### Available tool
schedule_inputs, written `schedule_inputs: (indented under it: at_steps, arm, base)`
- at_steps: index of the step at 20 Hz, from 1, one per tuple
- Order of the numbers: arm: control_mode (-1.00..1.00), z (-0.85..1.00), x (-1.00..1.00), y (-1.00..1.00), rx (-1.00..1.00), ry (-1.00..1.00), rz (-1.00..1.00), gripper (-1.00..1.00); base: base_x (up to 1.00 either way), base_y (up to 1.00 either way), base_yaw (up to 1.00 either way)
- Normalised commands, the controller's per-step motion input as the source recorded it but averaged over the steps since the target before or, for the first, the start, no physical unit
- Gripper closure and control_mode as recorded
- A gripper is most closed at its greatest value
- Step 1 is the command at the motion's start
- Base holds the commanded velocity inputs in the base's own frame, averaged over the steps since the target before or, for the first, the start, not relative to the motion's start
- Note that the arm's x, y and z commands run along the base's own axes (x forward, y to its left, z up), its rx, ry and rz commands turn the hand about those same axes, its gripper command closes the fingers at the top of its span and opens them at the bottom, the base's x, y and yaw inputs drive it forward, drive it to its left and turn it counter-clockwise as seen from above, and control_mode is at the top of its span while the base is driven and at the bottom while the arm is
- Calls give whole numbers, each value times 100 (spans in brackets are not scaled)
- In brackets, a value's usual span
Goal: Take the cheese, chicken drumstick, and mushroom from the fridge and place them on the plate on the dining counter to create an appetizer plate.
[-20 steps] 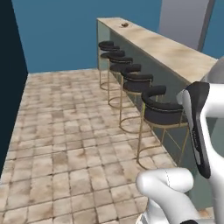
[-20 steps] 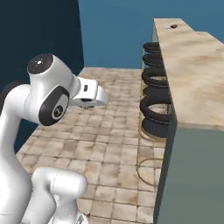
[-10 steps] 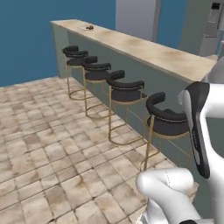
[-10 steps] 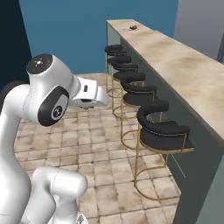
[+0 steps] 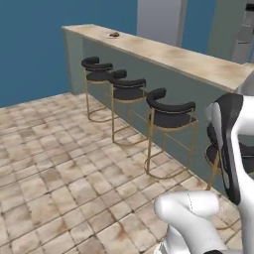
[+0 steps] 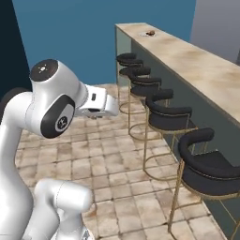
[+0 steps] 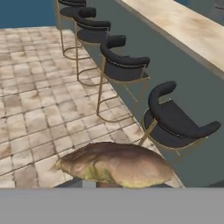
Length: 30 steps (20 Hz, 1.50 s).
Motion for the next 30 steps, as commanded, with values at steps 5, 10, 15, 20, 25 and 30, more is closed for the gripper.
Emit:
schedule_inputs:
  at_steps: [5,10,15,20,25,30]
  arm:
    - [100,0,0,0,0,0,0,100]
    - [100,0,0,0,0,0,0,100]
    - [100,0,0,0,0,0,0,100]
    - [100,0,0,0,0,0,0,100]
    - [100,0,0,0,0,0,0,100]
    - [100,0,0,0,0,0,0,100]
  base:
    - [100,100,0]
    - [100,88,-8]
    - [100,71,-16]
    - [100,60,-21]
    - [100,64,-24]
    - [100,65,-28]
